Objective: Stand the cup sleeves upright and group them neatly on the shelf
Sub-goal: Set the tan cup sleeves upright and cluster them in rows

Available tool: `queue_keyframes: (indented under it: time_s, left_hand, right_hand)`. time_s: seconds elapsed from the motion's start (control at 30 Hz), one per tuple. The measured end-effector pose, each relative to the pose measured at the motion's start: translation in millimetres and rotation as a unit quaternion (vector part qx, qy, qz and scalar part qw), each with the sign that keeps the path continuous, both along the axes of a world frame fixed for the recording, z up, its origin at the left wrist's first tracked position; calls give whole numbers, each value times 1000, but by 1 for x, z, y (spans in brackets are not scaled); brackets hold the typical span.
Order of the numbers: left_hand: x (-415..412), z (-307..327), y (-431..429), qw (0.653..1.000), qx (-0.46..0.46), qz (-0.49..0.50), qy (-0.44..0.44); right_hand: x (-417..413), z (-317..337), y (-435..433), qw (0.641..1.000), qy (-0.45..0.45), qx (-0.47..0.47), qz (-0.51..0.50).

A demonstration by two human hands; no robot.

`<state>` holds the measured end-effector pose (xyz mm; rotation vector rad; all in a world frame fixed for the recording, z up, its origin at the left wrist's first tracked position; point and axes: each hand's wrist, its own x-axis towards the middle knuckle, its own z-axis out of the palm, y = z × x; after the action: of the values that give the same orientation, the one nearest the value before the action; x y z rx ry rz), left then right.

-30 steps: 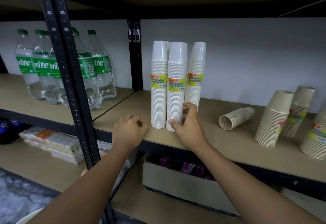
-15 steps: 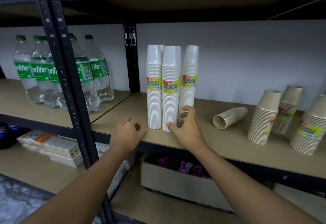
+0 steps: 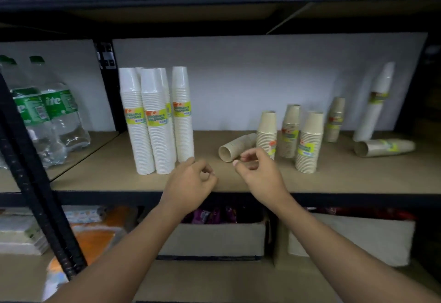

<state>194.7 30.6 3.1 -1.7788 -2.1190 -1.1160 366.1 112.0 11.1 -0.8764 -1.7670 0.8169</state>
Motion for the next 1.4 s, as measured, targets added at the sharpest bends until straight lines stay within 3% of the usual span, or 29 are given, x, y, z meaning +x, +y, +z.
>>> queue_keyframes:
  time_s: [0.27,0.53,0.93,1.4]
  left_hand:
    - [133,9,68,985,-74,-153,-24]
    - [237,12,130,960,-79,-267,-16]
    - [290,3,242,952,-132,-276,4]
    - [294,-15,295,966,-86,-243,15]
  right_hand:
    - [139,19,35,992,68,-33,-100]
    - [241,29,93,977,100,-54,-182]
    - [292,42,219,968,63,-41,-239]
    - [285,49,344,961,48,-61,-264]
